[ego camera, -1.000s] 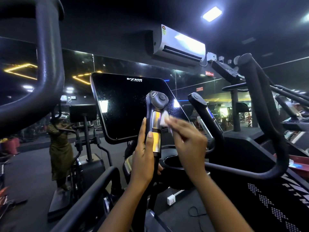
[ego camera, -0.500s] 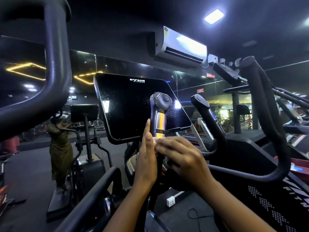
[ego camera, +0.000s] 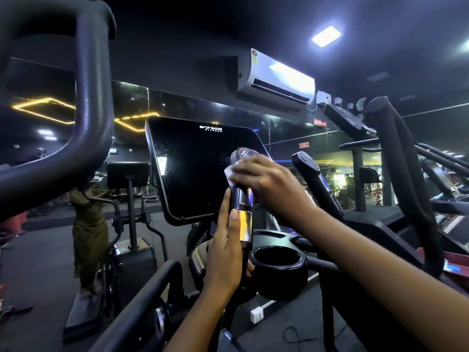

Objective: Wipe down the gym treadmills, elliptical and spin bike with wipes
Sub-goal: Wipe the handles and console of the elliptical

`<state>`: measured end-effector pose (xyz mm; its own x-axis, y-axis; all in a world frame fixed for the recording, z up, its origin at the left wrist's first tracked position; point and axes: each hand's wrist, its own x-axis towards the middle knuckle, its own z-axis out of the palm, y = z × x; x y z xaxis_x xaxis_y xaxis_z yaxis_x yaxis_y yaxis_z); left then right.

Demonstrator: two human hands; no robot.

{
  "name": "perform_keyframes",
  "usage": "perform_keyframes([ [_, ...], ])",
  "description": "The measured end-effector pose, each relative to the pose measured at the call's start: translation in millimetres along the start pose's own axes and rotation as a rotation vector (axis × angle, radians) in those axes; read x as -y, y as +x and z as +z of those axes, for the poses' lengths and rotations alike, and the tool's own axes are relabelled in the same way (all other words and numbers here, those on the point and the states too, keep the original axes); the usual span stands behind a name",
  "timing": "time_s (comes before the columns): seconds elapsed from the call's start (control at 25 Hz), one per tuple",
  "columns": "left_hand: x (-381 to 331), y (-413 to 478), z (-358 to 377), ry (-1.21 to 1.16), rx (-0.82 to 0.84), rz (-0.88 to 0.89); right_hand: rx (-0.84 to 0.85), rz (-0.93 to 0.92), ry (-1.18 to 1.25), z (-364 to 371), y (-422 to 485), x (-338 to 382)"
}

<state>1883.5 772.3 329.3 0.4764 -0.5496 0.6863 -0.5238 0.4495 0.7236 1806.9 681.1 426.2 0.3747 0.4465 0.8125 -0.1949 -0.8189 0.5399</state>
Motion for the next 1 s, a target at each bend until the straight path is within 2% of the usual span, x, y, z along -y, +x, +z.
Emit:
perform_keyframes([
  [0.2, -3, -2, 1, 0.001, -0.006, 0.017, 0.057, -0.089, 0.127, -12, -44, 21],
  [0.32, -7, -3, -1, 0.026, -0.011, 0.002, 0.080, -0.092, 0.135, -15, -15, -5],
  [0.44, -9, -4, -1, 0.029, -0.003, -0.004, 0.190, -0.201, 0.021, -6, 23, -34],
  [0.52, -11, -4, -1, 0.029, -0.003, -0.005, 0.220, -0.227, 0.041, -2, 36, -46],
  [0.68, -13, -5, -2, 0.027, 0.007, -0.003, 0.109, -0.020, 0.120, 4, 33, -57],
  [0.84, -12, -5, -2, 0.041, 0.013, 0.016, -0.073, 0.326, 0.247, 19, 5, -53],
  [0.92, -11, -5, -2, 0.046, 0.017, 0.031, -0.171, 0.480, 0.214, 26, -13, -39],
  [1.0, -10, -4, -2, 0.042, 0.016, 0.038, -0.260, 0.558, 0.107, 31, -24, -14],
])
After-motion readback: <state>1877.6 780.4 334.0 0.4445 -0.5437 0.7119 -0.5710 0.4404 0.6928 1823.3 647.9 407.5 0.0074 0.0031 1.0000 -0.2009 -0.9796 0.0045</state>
